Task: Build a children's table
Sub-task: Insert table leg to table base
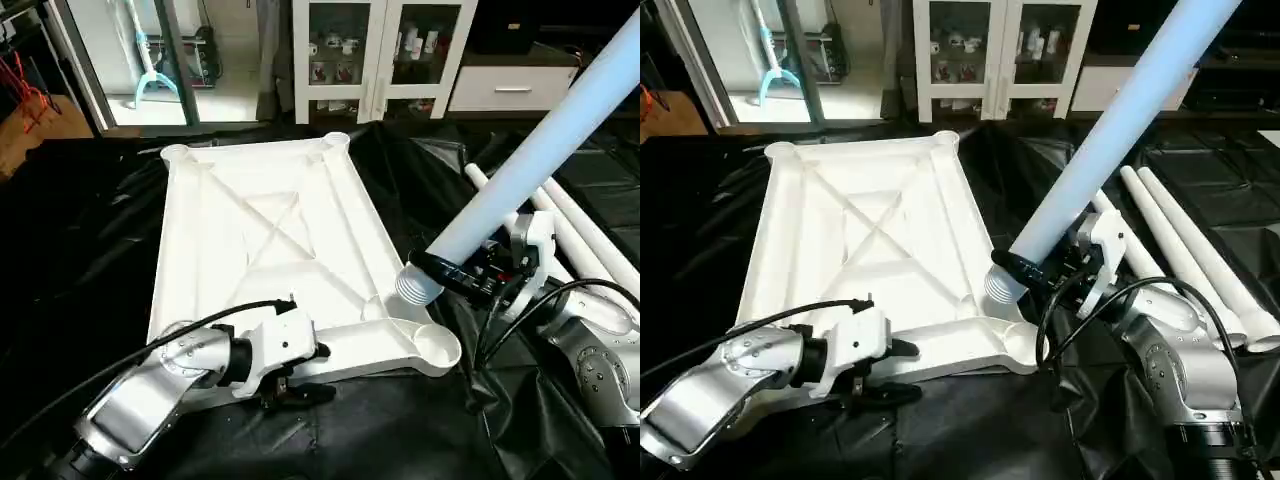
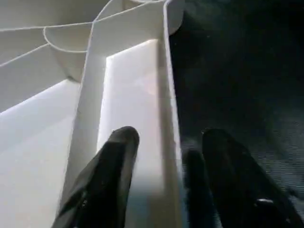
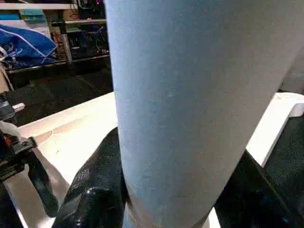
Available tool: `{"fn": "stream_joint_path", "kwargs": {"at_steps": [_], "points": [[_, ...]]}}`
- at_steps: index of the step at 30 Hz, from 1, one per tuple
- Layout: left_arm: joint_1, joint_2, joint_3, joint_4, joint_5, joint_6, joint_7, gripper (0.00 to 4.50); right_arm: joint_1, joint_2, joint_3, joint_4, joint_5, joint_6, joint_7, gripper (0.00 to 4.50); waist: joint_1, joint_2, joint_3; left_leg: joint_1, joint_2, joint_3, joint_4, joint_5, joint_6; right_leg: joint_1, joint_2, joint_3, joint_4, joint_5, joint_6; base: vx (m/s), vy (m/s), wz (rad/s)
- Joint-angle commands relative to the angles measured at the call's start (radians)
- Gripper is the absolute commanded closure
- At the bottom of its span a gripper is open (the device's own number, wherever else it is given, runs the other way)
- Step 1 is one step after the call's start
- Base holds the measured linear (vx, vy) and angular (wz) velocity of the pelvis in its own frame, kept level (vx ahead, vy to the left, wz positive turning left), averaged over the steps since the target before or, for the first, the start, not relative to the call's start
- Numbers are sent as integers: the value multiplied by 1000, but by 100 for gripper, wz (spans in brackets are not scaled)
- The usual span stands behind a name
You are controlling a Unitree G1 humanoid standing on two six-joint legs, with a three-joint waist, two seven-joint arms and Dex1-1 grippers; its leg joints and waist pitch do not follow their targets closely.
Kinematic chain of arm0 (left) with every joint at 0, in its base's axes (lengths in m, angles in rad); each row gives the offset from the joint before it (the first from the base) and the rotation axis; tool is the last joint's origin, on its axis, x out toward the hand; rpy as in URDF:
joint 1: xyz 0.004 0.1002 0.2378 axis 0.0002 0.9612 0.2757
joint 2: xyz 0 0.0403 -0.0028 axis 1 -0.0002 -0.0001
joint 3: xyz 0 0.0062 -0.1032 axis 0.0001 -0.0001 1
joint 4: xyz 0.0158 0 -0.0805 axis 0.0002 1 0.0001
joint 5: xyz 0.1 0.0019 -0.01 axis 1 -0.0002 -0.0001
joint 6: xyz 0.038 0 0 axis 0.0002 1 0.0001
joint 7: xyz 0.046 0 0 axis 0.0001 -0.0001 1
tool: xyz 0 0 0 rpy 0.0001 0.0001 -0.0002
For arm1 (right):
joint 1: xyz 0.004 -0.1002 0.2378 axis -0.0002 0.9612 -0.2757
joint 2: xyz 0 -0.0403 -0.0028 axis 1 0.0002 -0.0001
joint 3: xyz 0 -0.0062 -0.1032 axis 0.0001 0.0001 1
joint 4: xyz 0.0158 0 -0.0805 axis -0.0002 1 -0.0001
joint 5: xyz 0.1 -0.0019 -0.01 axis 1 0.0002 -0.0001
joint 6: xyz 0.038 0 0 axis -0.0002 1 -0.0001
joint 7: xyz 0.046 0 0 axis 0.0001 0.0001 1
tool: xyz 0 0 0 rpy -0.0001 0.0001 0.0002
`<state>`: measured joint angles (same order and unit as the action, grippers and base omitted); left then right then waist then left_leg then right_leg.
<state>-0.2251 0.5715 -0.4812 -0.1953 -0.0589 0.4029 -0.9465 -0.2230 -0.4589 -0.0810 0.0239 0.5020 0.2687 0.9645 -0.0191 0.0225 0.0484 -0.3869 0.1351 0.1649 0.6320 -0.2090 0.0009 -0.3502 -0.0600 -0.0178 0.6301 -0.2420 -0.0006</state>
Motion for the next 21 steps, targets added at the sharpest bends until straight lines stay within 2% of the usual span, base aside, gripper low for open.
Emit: {"fn": "stream_joint_path", "kwargs": {"at_steps": [1,2,7,10,13,19,21], "points": [[-19,4,-15,6,47,-21,29,237,-15,-6,-17,1,-10,-18,-4,264,-1,-9,-42,24,92,-37,-102,-252,25,7,-84,38,-85,-182,-243,0,0,0],[-18,5,-18,7,58,-23,38,250,-15,-5,-15,0,-12,-18,-5,264,-1,-12,-42,22,93,-37,-102,-253,21,8,-86,38,-84,-183,-240,0,0,0],[2,-9,-23,-12,91,-22,68,294,-12,-4,-11,4,-14,-28,-12,264,1,-12,-43,21,93,-36,-102,-235,23,7,-86,39,-83,-153,-241,0,0,0],[5,-9,-31,-12,101,-24,75,313,-11,-3,-11,4,-15,-30,-13,264,1,-14,-40,22,93,-35,-104,-256,20,5,-86,40,-86,-175,-241,0,0,0],[18,-7,-48,-21,116,-23,75,337,-8,-2,-12,5,-20,-33,-16,264,1,-12,-41,23,94,-37,-105,-274,11,4,-87,41,-87,-200,-235,0,0,0],[26,-11,-59,-24,143,-17,91,391,-4,0,-10,2,-21,-37,-24,264,1,-12,-41,22,94,-36,-105,-274,7,2,-86,42,-89,-201,-232,0,0,0],[25,-14,-60,-22,154,-16,98,396,-5,1,-10,5,-22,-39,-25,264,1,-12,-41,22,94,-37,-106,-276,6,2,-86,42,-89,-202,-230,0,0,0]]}}
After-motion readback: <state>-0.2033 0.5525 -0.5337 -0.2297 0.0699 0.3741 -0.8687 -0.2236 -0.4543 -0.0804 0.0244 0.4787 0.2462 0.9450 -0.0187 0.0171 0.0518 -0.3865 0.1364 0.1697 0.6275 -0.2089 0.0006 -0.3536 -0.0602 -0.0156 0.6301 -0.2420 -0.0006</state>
